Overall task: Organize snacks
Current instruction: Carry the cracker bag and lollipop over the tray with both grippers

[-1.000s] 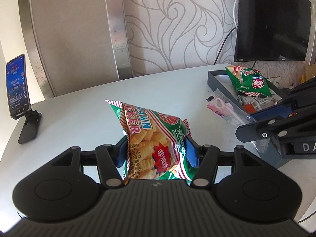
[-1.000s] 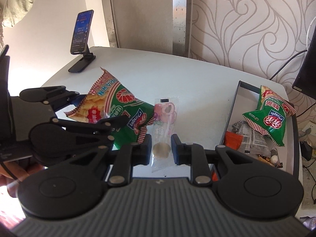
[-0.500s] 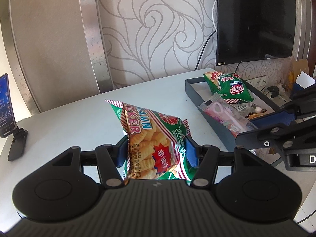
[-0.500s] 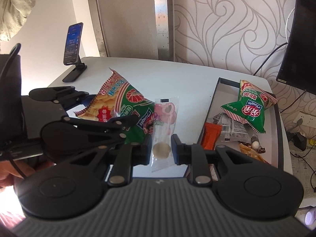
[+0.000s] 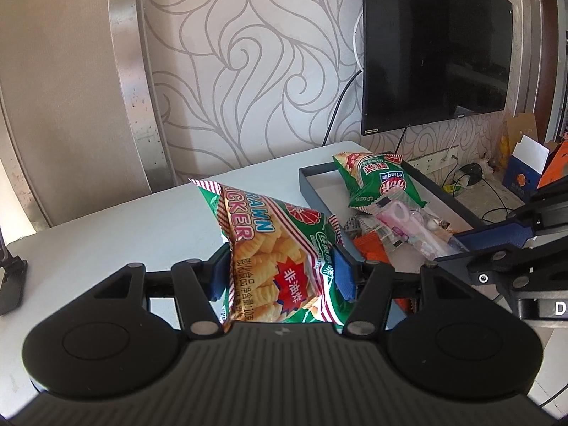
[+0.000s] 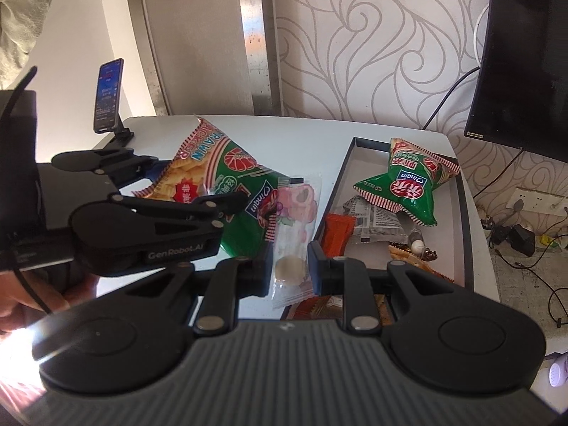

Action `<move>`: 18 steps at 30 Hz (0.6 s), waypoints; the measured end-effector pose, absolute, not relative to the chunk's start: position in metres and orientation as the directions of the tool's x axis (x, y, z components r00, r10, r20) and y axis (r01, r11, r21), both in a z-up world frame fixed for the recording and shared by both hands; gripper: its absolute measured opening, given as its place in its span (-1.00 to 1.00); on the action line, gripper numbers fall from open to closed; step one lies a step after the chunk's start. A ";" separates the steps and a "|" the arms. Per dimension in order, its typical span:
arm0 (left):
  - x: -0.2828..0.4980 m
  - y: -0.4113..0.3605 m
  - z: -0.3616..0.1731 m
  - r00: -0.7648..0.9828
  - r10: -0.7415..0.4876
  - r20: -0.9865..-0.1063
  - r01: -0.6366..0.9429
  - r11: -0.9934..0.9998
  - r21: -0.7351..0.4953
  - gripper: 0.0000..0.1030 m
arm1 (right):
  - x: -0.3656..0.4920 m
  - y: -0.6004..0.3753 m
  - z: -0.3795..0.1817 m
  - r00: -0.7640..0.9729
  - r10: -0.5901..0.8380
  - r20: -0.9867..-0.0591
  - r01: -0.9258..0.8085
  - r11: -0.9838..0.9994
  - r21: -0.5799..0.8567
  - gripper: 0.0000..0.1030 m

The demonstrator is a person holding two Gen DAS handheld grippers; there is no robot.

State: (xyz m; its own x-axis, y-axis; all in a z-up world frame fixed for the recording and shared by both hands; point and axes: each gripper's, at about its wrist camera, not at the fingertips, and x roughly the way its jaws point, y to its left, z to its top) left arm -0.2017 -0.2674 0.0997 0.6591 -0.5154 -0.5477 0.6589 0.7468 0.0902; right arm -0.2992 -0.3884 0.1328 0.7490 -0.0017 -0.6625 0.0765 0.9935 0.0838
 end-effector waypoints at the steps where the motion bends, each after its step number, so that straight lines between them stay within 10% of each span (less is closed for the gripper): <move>1: -0.203 -0.271 0.101 0.655 -0.522 -0.546 0.665 0.742 0.088 0.24 | -0.301 -0.391 0.133 0.750 -0.007 -0.661 0.083 0.993 0.084 -0.52; 18: -0.218 -0.314 0.101 0.605 -0.583 -0.543 0.725 0.685 0.073 0.24 | -0.325 -0.420 0.134 0.749 -0.071 -0.658 0.167 0.982 0.084 -0.52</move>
State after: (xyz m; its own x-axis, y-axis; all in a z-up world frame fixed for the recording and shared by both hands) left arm -0.2181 -0.3137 0.1010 0.6049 -0.5825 -0.5429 0.7251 0.6848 0.0732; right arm -0.3248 -0.4199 0.1339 0.7495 -0.0711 -0.6582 0.1671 0.9823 0.0842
